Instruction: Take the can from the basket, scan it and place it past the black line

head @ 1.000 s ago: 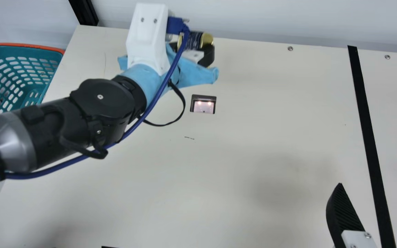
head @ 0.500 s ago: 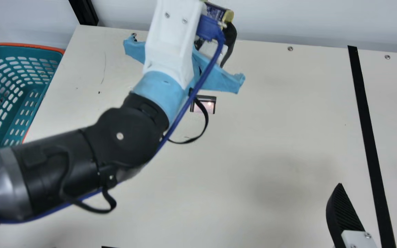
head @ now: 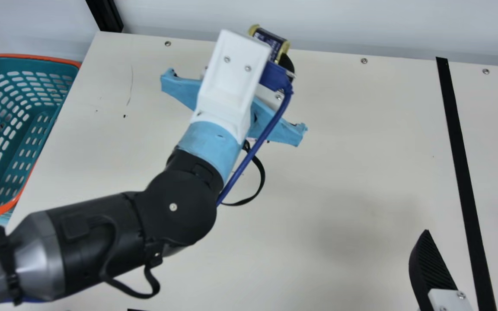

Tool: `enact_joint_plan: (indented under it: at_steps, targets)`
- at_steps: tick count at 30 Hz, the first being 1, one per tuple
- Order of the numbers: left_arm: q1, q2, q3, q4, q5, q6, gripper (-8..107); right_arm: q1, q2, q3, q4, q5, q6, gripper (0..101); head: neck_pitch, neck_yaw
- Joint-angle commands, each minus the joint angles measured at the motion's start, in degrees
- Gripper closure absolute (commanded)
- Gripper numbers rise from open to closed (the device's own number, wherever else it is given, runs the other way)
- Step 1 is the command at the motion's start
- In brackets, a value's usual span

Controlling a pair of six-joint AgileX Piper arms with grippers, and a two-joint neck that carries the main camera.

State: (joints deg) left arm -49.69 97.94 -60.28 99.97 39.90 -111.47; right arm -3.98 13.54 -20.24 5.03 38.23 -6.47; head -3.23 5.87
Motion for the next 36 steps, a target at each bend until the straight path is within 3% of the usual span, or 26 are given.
enact_joint_plan:
  at_steps: [1,26,36]
  targets:
    - [0.3,0.8,-0.3,0.0,-0.1,-0.2,89,0.0,0.0,0.0,0.0,0.0,0.0,0,-1.9,-0.6]
    - [4.4,13.2,-11.2,0.0,-3.5,1.1,89,0.0,0.0,0.0,0.0,0.0,0.0,0,-1.9,-0.6]
    - [3.5,14.9,-11.6,0.0,-2.4,-0.3,89,0.0,0.0,0.0,0.0,0.0,0.0,0,-1.9,-0.6]
